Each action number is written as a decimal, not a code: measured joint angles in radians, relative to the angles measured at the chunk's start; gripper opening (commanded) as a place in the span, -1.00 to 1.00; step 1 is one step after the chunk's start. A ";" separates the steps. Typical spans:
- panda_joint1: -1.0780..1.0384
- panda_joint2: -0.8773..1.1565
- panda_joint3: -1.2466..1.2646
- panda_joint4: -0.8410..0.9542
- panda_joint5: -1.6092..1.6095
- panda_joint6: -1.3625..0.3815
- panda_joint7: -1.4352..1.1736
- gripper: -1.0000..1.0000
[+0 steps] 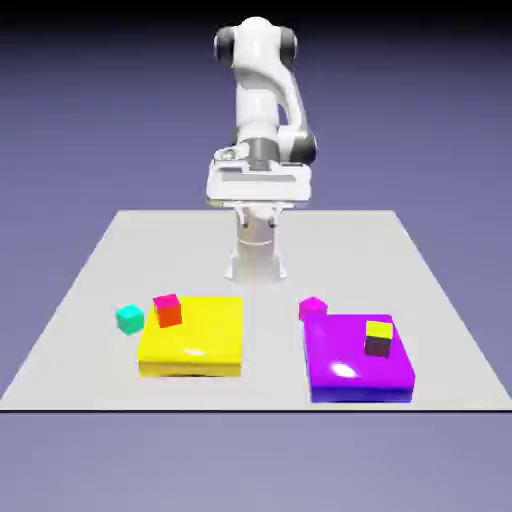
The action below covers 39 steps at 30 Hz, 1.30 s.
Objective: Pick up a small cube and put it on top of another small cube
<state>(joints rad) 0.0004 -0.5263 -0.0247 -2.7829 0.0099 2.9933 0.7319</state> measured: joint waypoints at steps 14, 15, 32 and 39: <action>-0.144 0.507 -0.287 0.314 0.115 -0.507 -0.106 0.00; -0.148 0.544 -0.308 0.337 0.123 -0.543 -0.114 0.00; -0.291 1.094 -0.557 0.604 0.277 -0.953 -0.242 0.00; -0.280 1.055 -0.581 0.635 0.250 -1.018 -0.225 -1.00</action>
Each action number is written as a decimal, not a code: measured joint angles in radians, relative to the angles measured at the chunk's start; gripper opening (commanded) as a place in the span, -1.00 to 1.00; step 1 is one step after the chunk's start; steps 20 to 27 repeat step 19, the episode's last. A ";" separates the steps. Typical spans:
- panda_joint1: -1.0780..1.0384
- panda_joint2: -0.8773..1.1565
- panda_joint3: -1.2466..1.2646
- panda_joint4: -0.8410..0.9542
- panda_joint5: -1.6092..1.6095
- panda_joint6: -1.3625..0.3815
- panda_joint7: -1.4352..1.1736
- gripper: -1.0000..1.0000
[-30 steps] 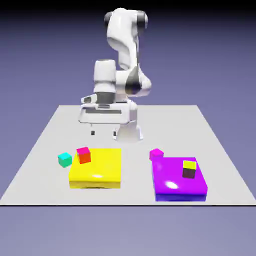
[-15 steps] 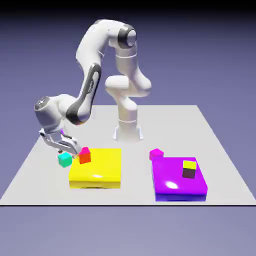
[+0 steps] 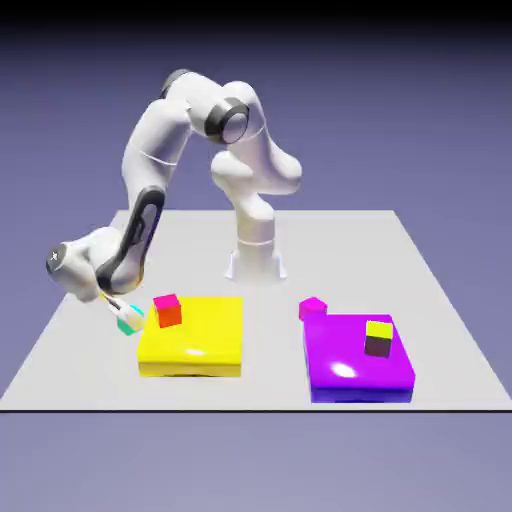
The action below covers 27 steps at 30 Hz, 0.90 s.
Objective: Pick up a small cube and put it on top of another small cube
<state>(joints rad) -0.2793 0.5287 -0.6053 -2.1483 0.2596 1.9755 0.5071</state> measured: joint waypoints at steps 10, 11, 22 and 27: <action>0.327 -0.357 -0.044 -0.010 -0.152 -0.273 0.233 -1.00; 0.338 -0.369 -0.045 -0.011 -0.157 -0.281 0.240 -1.00; 0.337 -0.336 -0.034 -0.115 -0.134 -0.153 0.222 1.00; 0.337 -0.336 -0.034 -0.115 -0.134 -0.153 0.222 1.00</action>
